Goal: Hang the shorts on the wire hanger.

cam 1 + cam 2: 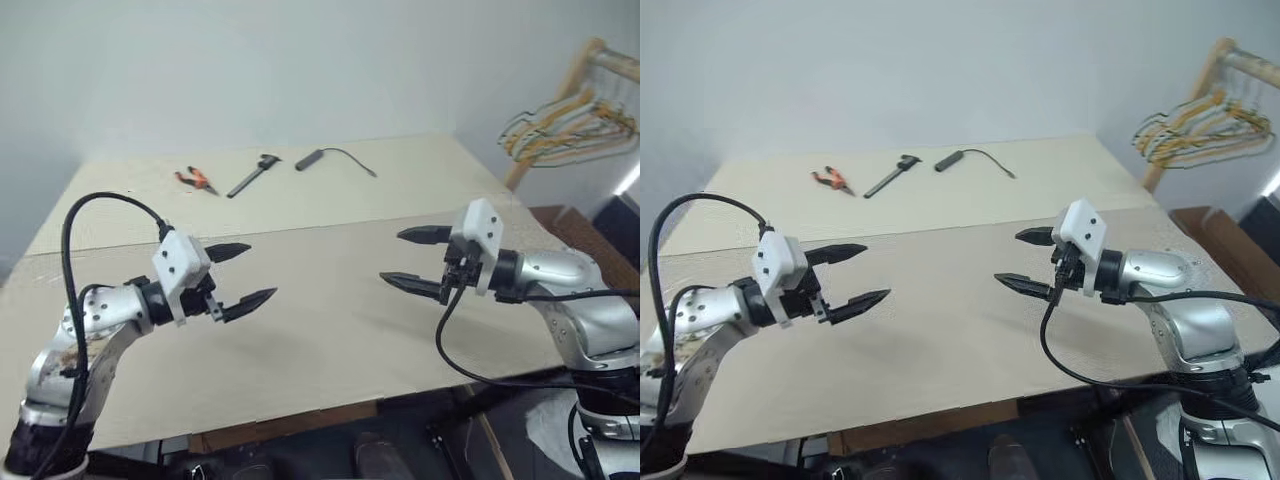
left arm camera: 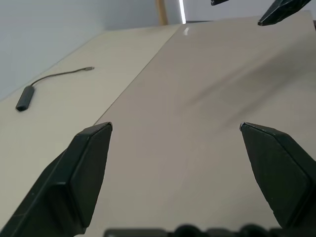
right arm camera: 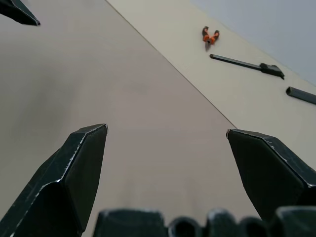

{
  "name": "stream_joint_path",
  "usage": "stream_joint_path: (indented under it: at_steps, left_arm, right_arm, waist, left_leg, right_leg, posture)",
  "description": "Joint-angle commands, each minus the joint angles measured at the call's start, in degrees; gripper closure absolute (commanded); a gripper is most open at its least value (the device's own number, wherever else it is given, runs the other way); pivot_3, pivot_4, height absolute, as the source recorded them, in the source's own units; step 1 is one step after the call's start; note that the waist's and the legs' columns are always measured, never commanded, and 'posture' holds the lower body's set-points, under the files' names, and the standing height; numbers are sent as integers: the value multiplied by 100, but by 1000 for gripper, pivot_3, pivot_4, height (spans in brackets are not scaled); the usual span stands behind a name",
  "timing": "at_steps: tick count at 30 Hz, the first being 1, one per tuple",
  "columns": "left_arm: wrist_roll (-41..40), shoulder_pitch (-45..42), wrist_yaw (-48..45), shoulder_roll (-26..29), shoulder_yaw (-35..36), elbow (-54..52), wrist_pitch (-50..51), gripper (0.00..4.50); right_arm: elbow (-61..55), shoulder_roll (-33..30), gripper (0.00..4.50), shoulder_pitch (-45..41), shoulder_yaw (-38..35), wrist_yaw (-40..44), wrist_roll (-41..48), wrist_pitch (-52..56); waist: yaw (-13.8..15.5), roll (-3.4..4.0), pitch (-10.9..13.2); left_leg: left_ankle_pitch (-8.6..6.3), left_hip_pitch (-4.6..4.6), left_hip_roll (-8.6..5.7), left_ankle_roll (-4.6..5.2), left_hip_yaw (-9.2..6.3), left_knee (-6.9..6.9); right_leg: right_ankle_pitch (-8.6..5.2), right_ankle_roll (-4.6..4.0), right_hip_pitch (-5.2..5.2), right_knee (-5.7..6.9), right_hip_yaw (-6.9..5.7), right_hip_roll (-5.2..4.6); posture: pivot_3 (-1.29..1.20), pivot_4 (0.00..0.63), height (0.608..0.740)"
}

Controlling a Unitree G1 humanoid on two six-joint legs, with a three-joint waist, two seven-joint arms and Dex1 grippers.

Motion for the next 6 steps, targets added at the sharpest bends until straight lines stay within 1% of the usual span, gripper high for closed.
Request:
stream_joint_path:
  at_steps: [1,4,6]
  left_arm:
    - [-143,-16,115,52,142,-293,114,0]
    - [27,24,141,98,50,-293,94,0]
    - [137,30,176,117,-16,-261,72,0]
  right_arm:
    - [-76,-104,22,-77,-93,133,-16,-147]
    - [-66,-139,22,-88,-115,204,-48,-156]
    - [-54,-150,22,-80,-119,225,-70,-166]
  waist:
    - [191,0,0]
    - [319,0,0]
    - [345,0,0]
  left_leg:
    - [0,2,2,-1,16,5]
    - [6,20,7,-4,40,9]
    - [6,40,14,-5,45,8]
  right_leg:
    - [0,-4,2,1,-1,3]
    - [-1,-23,14,9,-11,11]
    - [-6,-34,30,12,-10,21]
  posture:
    - [-18,0,740]
    - [-18,0,740]
    - [-17,0,740]
